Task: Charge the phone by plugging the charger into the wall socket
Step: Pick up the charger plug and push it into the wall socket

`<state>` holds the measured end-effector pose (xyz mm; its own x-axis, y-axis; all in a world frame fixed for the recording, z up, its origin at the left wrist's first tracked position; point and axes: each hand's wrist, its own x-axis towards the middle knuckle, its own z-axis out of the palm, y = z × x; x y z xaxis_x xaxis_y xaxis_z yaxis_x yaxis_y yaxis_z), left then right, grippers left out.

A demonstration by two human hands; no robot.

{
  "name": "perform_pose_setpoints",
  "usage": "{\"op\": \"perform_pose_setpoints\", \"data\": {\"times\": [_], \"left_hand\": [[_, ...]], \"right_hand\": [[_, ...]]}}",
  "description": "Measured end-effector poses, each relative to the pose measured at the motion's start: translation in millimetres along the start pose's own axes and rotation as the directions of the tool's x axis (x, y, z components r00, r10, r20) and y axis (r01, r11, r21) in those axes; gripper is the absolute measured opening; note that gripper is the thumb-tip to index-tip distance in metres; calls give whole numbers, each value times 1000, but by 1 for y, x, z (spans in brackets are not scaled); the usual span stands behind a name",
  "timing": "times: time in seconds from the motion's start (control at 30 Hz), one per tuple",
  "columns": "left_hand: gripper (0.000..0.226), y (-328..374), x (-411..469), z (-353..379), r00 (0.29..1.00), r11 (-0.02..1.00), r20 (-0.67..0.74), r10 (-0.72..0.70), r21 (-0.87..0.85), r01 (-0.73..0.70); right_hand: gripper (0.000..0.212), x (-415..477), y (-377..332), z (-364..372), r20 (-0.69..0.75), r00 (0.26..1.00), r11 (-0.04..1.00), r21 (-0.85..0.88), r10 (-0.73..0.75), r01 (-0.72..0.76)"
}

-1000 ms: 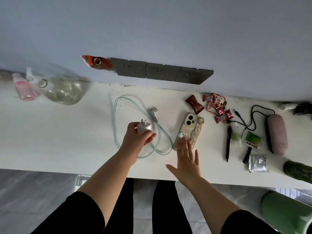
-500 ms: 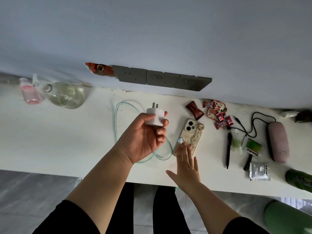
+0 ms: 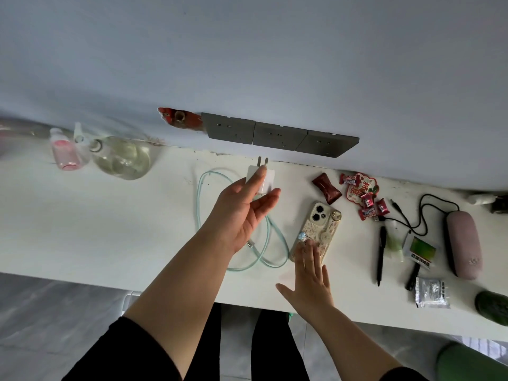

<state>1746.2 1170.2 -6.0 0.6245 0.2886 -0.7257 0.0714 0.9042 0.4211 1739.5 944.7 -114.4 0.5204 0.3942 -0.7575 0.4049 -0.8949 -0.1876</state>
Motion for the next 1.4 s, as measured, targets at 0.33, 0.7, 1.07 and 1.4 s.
{"op": "perform_pose_setpoints", "data": {"times": [0.33, 0.7, 1.07, 1.4], "left_hand": [[49, 9, 32, 39, 987, 981, -125, 99, 180, -76], [6, 9, 32, 30, 996, 996, 19, 92, 14, -92], [21, 7, 30, 28, 996, 996, -27, 91, 24, -90], [6, 5, 31, 21, 996, 989, 28, 85, -121, -81]], "right_hand": [[108, 2, 2, 4, -1, 1000, 1000, -1, -2, 2], [109, 2, 6, 5, 8, 1000, 1000, -8, -16, 16], [112, 2, 5, 4, 3, 1000, 1000, -16, -22, 23], [114, 3, 6, 7, 5, 1000, 999, -22, -26, 26]]}}
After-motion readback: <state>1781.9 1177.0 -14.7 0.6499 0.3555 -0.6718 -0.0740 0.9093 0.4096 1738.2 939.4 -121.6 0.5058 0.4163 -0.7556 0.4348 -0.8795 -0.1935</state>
